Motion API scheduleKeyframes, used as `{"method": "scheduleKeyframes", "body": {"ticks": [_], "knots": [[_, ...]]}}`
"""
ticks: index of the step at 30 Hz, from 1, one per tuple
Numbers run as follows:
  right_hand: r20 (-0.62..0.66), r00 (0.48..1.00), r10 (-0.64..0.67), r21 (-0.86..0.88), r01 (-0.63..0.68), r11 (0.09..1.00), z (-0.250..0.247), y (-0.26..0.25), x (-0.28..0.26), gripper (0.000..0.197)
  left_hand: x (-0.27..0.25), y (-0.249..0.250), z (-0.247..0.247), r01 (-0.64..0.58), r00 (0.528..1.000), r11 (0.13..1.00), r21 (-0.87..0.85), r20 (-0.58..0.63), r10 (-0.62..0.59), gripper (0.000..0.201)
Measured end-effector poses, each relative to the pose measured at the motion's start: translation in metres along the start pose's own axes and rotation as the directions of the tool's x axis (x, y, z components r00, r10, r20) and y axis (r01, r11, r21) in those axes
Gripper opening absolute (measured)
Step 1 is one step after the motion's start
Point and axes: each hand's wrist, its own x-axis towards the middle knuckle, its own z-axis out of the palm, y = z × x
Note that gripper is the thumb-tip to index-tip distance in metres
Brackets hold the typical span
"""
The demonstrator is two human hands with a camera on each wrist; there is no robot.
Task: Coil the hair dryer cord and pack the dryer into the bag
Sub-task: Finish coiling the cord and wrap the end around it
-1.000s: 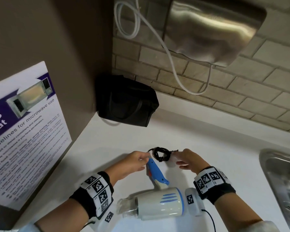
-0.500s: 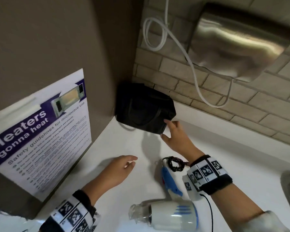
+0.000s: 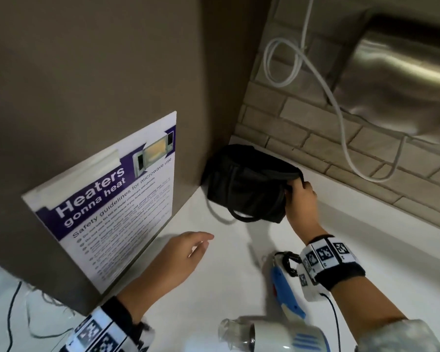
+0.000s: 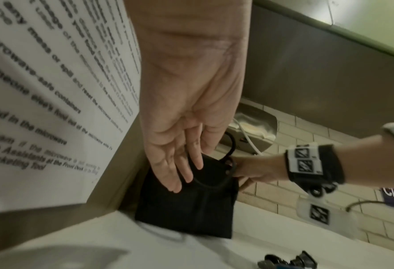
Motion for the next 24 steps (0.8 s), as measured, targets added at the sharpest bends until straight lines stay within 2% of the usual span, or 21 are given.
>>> {"method": "scheduleKeyframes", "body": {"ticks": [2,6,9,13,15,18,20,22,24], "knots": [[-0.024,0.999,-0.032,0.075,0.034,0.997,-0.011,0.004,-0.015,0.034,-0.002,0.003,-0.005,-0.038,0.998,0.999,-0.036,-0.051,0.036,0.026],[0.025,0.994,-0.107,0.208,0.1,0.973,-0.027,0.005,-0.051,0.039,-0.01,0.02,-0.017,-0.139,0.983,0.987,-0.081,-0.131,0.128,0.031],[0.016,0.981,-0.192,0.299,0.179,0.937,-0.032,0.001,-0.074,0.029,-0.019,0.035,-0.026,-0.208,0.972,0.976,-0.064,-0.121,0.199,0.03],[0.032,0.973,-0.23,0.425,0.195,0.884,-0.031,-0.013,-0.089,0.034,-0.028,0.048,-0.035,-0.275,0.956,0.961,0.02,-0.103,0.276,0.029],[0.059,0.956,-0.288,0.458,0.23,0.859,-0.03,-0.023,-0.092,0.029,-0.029,0.054,-0.039,-0.335,0.936,0.939,0.072,-0.086,0.34,0.03],[0.158,0.892,-0.423,0.487,0.302,0.82,-0.031,-0.032,-0.094,0.023,-0.028,0.05,-0.041,-0.399,0.905,0.901,0.172,-0.086,0.417,0.03],[0.269,0.873,-0.407,0.546,0.21,0.811,-0.035,-0.033,-0.093,0.026,-0.026,0.041,-0.042,-0.398,0.897,0.895,0.204,-0.117,0.426,0.031],[0.338,0.901,-0.27,0.64,-0.01,0.769,-0.038,-0.037,-0.088,0.031,-0.023,0.034,-0.041,-0.385,0.901,0.894,0.231,-0.118,0.418,0.033],[0.339,0.934,-0.115,0.677,-0.157,0.719,-0.035,-0.039,-0.082,0.032,-0.021,0.026,-0.038,-0.365,0.913,0.896,0.252,-0.094,0.398,0.034]]}}
